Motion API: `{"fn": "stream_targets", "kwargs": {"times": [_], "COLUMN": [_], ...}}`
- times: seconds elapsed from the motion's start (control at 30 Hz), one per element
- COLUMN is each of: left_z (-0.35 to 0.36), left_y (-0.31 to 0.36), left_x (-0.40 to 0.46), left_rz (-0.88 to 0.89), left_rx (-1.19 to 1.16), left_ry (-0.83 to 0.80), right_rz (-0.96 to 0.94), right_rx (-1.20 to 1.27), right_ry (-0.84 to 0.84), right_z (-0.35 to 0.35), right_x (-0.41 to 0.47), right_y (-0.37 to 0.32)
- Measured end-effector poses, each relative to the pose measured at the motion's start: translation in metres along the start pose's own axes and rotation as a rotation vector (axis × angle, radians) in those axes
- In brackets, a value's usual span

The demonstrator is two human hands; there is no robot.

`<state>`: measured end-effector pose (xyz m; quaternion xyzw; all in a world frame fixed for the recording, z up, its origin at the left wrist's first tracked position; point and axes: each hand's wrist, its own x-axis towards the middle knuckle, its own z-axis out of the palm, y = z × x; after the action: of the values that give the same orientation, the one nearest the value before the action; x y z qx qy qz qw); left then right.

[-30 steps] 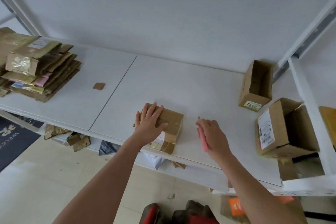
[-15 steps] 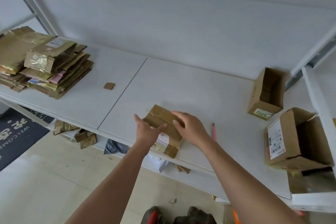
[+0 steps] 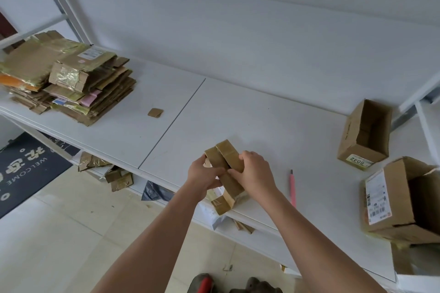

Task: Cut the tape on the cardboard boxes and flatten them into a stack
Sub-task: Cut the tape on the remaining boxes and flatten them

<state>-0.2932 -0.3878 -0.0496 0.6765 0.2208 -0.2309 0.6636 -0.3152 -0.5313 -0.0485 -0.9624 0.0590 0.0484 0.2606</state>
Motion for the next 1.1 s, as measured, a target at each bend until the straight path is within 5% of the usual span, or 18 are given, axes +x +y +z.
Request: {"fn": "stream_targets", "kwargs": {"times": [0.27,0.5,0.9,1.1], "left_z": [0.004,0.008,0.000,0.013], "left_y": [-0.004,-0.002,0.021,0.012], "left_x": [0.009,0.008,0.005,0.003], "left_rz": [-0.005,-0.010,0.380,0.474], "left_rx": [0.043,0.097,0.235,0.586], "left_ry": [0.036,0.048,0.123,0.199], "right_rz": [0.120,0.109,0.126,0.139], "right_rx": [0.373,0.417,0.822,0.771], "right_ry": [-0.125,-0.243,-0.130,-0.032], "right_z": [-0.026,-0.037,-0.023,-0.002], "right_x": [0.010,0.018,-0.007,-0.011], "right_y": [0.012,0.025,0.033,0.037]}}
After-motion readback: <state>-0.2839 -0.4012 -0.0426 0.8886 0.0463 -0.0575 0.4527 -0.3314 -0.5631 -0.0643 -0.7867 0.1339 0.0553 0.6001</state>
